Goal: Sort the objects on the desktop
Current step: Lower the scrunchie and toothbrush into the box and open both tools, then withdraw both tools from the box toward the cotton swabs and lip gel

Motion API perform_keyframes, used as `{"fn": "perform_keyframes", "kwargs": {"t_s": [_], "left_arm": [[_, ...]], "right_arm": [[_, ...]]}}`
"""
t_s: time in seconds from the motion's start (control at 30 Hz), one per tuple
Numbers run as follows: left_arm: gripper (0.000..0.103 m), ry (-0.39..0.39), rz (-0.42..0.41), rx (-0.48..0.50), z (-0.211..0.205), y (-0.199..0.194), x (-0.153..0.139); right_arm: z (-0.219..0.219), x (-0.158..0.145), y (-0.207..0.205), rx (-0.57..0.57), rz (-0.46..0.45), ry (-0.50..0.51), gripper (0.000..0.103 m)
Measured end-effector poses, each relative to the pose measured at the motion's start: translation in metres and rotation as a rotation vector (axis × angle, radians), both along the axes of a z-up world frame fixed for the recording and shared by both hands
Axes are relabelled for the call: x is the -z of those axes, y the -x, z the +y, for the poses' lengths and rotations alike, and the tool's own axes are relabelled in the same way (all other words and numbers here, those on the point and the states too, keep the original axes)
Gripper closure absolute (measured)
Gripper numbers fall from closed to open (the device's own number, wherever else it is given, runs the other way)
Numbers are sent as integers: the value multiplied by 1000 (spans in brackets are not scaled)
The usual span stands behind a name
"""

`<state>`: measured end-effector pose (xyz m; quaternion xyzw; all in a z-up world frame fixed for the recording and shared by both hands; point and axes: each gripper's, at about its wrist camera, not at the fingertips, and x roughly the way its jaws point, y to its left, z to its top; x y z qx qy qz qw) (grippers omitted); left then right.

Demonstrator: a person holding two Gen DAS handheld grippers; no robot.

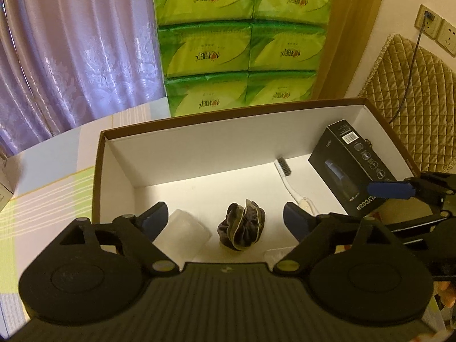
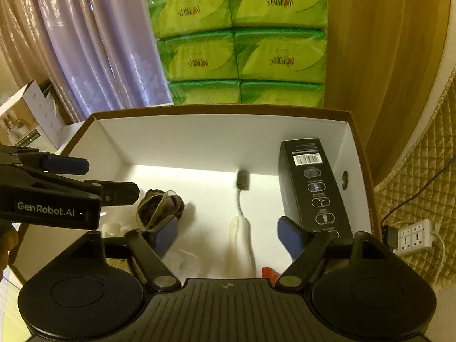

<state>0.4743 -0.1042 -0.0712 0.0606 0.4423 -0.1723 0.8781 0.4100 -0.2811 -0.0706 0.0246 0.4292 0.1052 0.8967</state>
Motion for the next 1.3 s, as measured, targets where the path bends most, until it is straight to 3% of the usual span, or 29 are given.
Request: {"fn": "perform_keyframes", "kwargs": {"t_s": [0.13,0.23,0.37,0.63,1.3], "left_arm": [[16,16,1,-10,4,8,-6],[13,22,-10,-12,7,18,-13],[7,24,-23,-20,10,32,-21],[5,33,-52,-56,22,64,-42],[1,108,-107,-143,48,166,-83]], "right_arm": [[0,-8,11,7,-16,1,8],[0,-12,21,7,-26,10,2],[-1,-18,33,19,-31,14,2],[-2,-35,60,32,-55,33,2],[1,-73,150,56,-109,-31,2]]}}
